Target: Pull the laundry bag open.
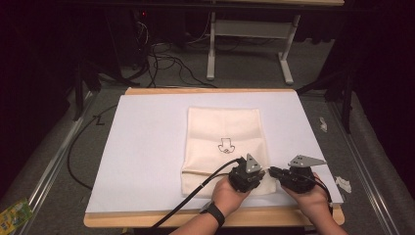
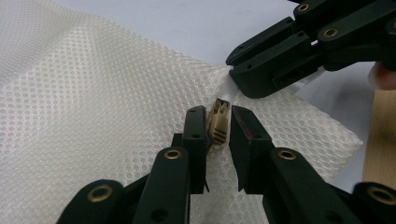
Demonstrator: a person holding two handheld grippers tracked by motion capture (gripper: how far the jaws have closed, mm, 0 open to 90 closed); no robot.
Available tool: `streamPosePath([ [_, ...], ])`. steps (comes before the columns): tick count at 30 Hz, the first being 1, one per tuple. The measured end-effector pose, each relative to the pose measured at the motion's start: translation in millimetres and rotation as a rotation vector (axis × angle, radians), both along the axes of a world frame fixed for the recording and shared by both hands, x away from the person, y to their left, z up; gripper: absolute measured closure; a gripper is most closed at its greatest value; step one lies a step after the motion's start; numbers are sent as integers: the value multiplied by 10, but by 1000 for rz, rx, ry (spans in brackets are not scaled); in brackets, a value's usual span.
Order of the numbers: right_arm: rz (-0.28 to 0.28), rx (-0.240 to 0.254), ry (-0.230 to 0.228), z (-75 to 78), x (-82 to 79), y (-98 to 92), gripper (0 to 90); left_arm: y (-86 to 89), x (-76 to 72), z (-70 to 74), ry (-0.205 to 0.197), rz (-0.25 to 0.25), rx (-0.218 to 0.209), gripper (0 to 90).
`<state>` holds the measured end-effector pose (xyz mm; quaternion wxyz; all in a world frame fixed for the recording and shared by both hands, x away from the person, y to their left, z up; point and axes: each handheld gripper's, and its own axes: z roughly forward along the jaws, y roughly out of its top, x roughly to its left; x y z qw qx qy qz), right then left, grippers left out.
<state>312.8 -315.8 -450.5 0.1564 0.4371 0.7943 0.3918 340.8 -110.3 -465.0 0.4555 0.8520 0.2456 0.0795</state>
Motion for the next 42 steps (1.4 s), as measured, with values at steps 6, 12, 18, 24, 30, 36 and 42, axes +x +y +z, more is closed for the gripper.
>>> streamPosePath([
  [6,-3,3,-1,5,-1,0,846,59,-28,-11,3,13,-12,796],
  [12,-3,25,-1,18,-6,-6,846,80,-29,-67,41,19,-23,747],
  [18,7,41,-19,50,-28,9,846,47,11,-50,65,37,-46,737],
  [24,10,38,-21,47,-22,8,846,50,24,-35,63,32,-63,833],
  [30,14,26,-36,53,-21,8,846,38,-9,-33,32,18,-56,871],
  [36,25,-26,-47,50,-31,41,847,44,-17,-43,37,18,-51,873],
  [42,12,-40,-50,59,-39,55,852,70,-22,-26,28,15,-43,874],
])
